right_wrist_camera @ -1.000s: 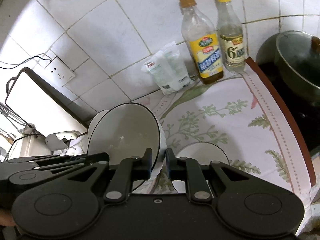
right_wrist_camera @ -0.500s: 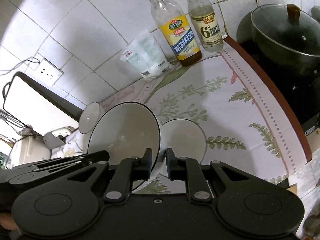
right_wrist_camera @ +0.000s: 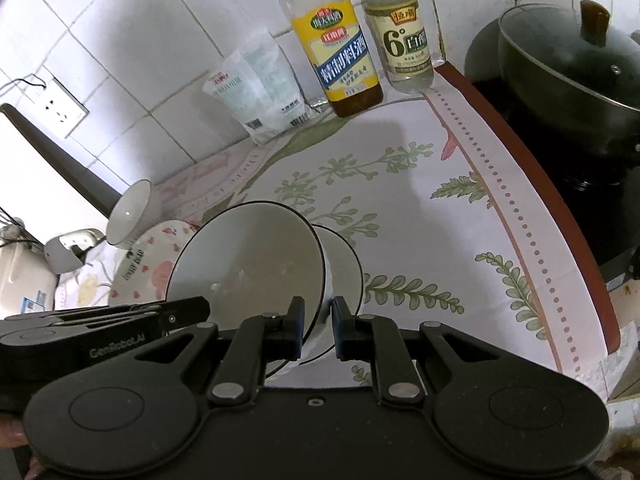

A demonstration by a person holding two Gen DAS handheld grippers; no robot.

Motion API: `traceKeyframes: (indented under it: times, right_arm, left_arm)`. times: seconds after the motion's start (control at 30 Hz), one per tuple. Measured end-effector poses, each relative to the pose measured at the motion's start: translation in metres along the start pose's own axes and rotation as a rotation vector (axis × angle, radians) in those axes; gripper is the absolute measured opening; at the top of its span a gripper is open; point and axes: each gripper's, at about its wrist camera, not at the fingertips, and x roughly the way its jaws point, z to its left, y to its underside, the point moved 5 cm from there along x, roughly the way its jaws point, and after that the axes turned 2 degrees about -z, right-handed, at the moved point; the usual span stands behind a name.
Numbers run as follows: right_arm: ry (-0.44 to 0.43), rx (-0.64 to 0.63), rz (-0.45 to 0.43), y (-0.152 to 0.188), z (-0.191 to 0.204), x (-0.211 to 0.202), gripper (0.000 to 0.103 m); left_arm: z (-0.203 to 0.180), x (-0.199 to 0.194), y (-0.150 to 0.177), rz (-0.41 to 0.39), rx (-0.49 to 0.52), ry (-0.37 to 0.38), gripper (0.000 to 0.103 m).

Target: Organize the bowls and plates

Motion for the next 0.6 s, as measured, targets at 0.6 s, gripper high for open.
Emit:
traceKeyframes:
  times: [0.6]
  right_arm:
    - [0.063, -0.140, 0.069, -0.006, -0.001, 0.033, 0.019]
  left_arm:
    - [0.000, 0.034, -0.003, 0.107, 0.006, -0.022, 0.011]
